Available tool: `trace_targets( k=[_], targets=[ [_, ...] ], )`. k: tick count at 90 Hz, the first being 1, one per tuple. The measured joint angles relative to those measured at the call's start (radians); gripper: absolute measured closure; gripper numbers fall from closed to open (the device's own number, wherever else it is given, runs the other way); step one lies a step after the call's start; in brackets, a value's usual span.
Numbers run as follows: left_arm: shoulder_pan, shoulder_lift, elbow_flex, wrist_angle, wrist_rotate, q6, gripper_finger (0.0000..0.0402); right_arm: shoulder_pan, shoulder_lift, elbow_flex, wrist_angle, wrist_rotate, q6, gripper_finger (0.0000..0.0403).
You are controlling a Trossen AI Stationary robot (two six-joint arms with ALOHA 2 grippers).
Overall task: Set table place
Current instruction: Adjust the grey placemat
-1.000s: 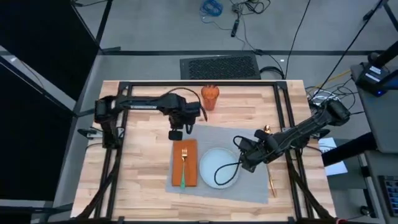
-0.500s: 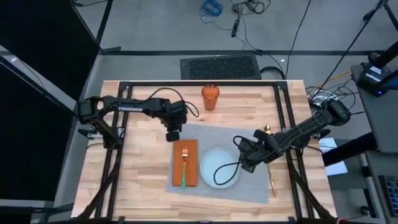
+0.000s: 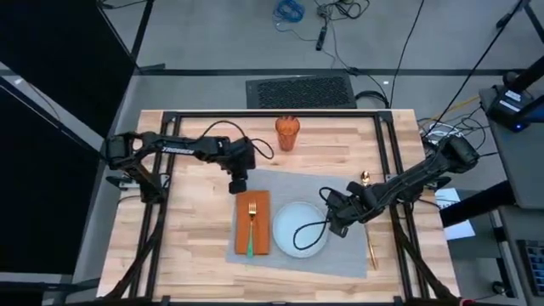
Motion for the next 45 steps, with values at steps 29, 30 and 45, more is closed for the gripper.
trace_targets(
  k=[29, 30, 45],
  targets=[
    [-0.003, 0.084, -0.035, 0.06, 0.025, 0.01, 0.0398, -0.059, 0.0, -0.007, 0.026, -0.008, -0.067, 0.0392],
    [-0.003, 0.086, -0.035, 0.061, 0.028, 0.012, 0.0398, -0.062, 0.0, -0.007, 0.025, -0.008, -0.068, 0.0392],
    [-0.004, 0.089, -0.035, 0.061, 0.033, 0.031, 0.0398, -0.085, 0.0, -0.007, 0.026, -0.011, -0.089, 0.0392]
  ],
)
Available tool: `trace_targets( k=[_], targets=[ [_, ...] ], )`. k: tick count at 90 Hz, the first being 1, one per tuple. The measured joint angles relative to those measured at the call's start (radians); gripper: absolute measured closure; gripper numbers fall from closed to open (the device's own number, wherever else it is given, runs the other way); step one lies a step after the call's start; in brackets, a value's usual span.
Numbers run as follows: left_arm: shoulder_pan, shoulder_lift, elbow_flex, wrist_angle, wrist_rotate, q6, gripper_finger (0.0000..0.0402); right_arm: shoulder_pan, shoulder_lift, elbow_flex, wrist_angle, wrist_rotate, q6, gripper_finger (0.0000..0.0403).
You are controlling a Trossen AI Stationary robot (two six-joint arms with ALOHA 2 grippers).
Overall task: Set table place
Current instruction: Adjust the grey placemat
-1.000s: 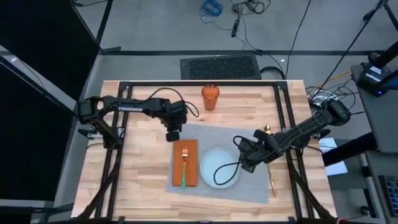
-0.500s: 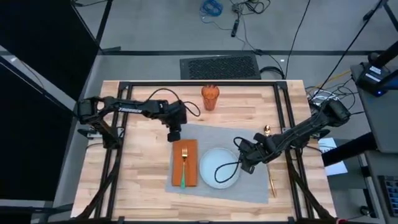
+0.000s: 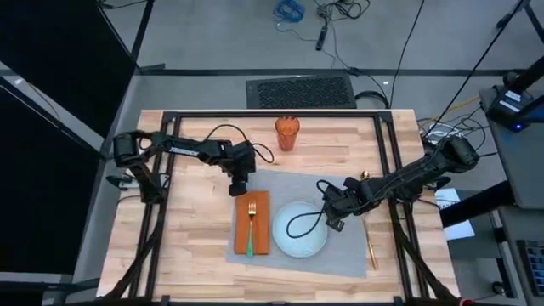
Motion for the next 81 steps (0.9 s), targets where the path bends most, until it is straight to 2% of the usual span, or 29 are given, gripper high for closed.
trace_targets(
  k=[15, 39, 81],
  targets=[
    [0.006, 0.001, -0.006, -0.052, -0.004, 0.022, 0.0398, -0.027, 0.0, -0.022, 0.032, -0.021, -0.012, 0.0392],
    [0.007, -0.005, -0.068, -0.024, -0.015, 0.032, 0.0398, -0.059, 0.0, -0.032, 0.065, -0.037, -0.043, 0.0392],
    [0.05, -0.005, -0.07, -0.07, -0.04, 0.111, 0.0399, -0.116, 0.0, -0.033, 0.092, -0.076, -0.096, 0.0392]
  ],
)
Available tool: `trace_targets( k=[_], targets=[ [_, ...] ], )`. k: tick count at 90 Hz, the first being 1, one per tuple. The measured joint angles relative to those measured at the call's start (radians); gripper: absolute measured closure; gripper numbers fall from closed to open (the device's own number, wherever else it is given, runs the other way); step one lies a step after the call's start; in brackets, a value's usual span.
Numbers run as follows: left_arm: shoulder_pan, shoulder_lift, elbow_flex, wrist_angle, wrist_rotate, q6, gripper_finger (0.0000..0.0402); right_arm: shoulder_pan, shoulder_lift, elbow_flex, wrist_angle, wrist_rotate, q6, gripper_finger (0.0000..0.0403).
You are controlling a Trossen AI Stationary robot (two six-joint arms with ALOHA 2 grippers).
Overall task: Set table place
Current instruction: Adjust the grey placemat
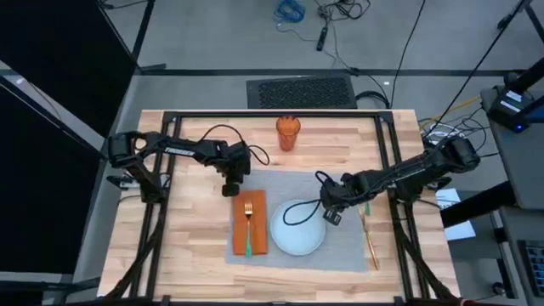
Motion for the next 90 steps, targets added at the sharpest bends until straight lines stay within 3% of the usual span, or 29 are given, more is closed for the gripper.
trace_targets(
  k=[31, 45, 74, 90],
  targets=[
    [0.005, -0.002, -0.003, -0.011, -0.015, 0.064, 0.0399, -0.006, 0.0, 0.0, 0.08, -0.022, -0.018, 0.0392],
    [0.005, -0.017, -0.003, -0.099, -0.133, 0.101, 0.0399, -0.019, 0.0, 0.0, 0.077, -0.021, -0.018, 0.0392],
    [0.014, -0.046, -0.016, -0.231, -0.249, 0.123, 0.0399, -0.04, 0.0, 0.0, 0.079, -0.021, -0.033, 0.0392],
    [0.008, -0.076, -0.062, -0.217, -0.267, 0.126, 0.0399, -0.054, 0.0, 0.0, 0.085, -0.021, -0.048, 0.0392]
  ],
)
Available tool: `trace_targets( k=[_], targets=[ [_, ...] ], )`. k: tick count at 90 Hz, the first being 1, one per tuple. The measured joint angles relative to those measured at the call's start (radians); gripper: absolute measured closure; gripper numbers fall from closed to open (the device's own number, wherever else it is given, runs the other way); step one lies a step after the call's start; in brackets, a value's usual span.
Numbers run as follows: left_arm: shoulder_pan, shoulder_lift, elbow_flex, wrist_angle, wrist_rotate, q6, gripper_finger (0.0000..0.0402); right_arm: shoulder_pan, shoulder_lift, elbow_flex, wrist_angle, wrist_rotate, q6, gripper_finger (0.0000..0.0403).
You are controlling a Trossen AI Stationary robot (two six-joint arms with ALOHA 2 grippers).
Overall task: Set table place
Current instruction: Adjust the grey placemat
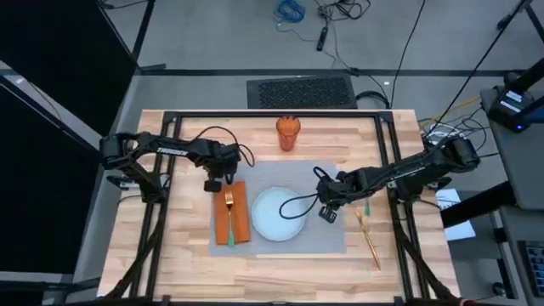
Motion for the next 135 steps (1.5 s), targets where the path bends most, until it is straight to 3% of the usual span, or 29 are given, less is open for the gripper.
trace_targets(
  k=[31, 59, 78, 95, 115, 135],
  targets=[
    [-0.03, -0.102, -0.035, -0.01, -0.017, -0.009, 0.0398, -0.063, 0.0, 0.019, 0.019, -0.001, -0.093, 0.0392],
    [-0.031, -0.133, -0.036, -0.002, 0.014, -0.061, 0.0398, -0.111, 0.0, 0.237, 0.011, -0.007, -0.311, 0.0385],
    [-0.031, -0.135, -0.035, 0.01, 0.025, -0.061, 0.0398, -0.147, 0.0, 0.446, -0.13, -0.113, -0.389, 0.0368],
    [-0.031, -0.135, -0.013, 0.002, 0.018, -0.061, 0.0398, -0.191, 0.0, 0.565, -0.153, -0.287, -0.408, 0.0352],
    [-0.031, -0.136, 0.003, -0.021, 0.01, -0.076, 0.0398, -0.16, 0.032, 0.496, -0.294, -0.293, -0.312, 0.0347],
    [-0.031, -0.137, 0.003, -0.024, 0.009, -0.077, 0.0398, -0.143, 0.062, 0.264, -0.133, -0.329, -0.247, 0.0356]
  ],
)
